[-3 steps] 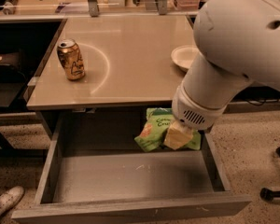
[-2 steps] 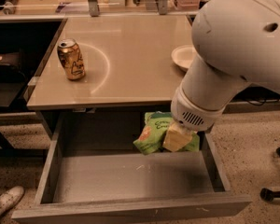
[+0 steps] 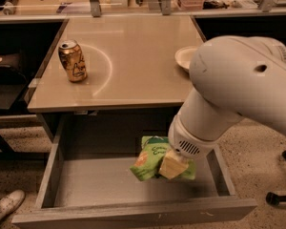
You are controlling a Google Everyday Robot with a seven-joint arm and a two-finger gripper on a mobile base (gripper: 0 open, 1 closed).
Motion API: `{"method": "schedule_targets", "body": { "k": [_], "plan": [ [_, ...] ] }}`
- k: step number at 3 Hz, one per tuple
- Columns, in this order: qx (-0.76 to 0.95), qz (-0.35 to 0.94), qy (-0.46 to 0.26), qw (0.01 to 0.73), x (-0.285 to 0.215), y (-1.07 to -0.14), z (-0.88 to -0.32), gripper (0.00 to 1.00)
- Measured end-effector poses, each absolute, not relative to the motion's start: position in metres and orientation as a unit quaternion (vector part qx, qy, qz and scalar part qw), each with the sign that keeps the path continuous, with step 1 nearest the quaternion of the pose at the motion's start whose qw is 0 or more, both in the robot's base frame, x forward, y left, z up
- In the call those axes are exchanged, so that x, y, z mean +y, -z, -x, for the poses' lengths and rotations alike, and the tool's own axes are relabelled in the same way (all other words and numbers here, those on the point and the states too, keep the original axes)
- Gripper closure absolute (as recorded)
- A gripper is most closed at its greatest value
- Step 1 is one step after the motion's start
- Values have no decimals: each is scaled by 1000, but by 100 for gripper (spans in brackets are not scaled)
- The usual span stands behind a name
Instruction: Place green rice chip bag into top drawer
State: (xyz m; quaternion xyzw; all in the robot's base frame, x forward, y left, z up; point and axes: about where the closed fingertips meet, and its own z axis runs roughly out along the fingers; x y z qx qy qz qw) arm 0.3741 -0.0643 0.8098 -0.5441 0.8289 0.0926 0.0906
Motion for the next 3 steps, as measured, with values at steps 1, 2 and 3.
{"method": "schedule_targets", "body": {
  "k": [1, 2, 3],
  "plan": [
    [832, 534, -125, 84, -53, -779, -367, 100],
    [832, 534, -126, 84, -53, -778, -367, 100],
    [829, 532, -141, 98, -40, -765, -373, 100]
  ]
}}
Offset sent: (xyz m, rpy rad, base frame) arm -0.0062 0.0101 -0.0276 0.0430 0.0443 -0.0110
